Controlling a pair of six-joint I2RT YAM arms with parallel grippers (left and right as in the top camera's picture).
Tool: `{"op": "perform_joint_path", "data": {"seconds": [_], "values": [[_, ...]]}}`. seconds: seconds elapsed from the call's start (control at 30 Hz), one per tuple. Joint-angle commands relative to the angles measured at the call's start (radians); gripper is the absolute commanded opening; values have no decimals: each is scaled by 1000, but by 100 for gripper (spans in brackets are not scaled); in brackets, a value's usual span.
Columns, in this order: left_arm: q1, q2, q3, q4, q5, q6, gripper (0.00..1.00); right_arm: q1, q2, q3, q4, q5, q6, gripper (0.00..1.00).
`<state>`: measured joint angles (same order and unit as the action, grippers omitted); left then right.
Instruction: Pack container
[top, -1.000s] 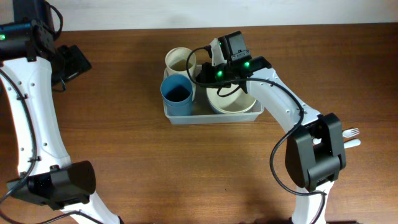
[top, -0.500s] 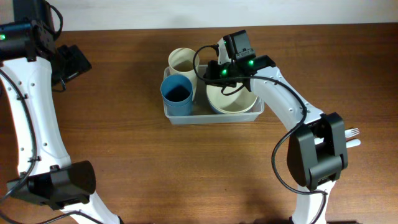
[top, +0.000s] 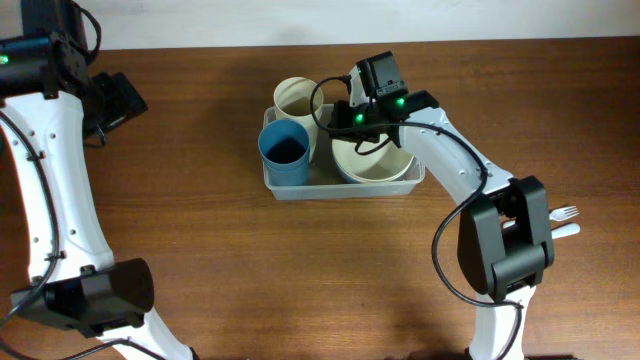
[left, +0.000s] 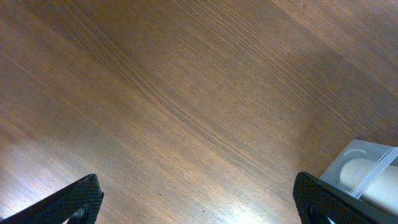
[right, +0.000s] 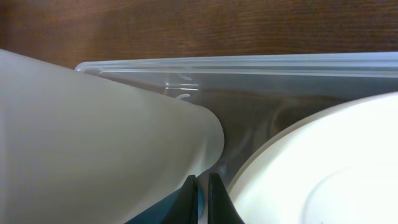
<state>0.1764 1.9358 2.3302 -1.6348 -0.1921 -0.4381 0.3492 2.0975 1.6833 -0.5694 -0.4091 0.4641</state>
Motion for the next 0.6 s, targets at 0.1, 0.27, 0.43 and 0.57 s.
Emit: {"op": "perform_joint_path", "data": {"seconds": [0.1,0.27,0.43,0.57], "values": [[3,-4,8,-1,-7,8,100,24,4,17,13,-9,-15,4],[3,-4,8,-1,-7,8,100,42,4,17,28,-9,-14,4],[3,-4,8,-1,-7,8,100,43,4,17,32,-9,-14,4],[3,-4,8,0,-7,8,100,43,4,17,35,-30,-27,4]]}}
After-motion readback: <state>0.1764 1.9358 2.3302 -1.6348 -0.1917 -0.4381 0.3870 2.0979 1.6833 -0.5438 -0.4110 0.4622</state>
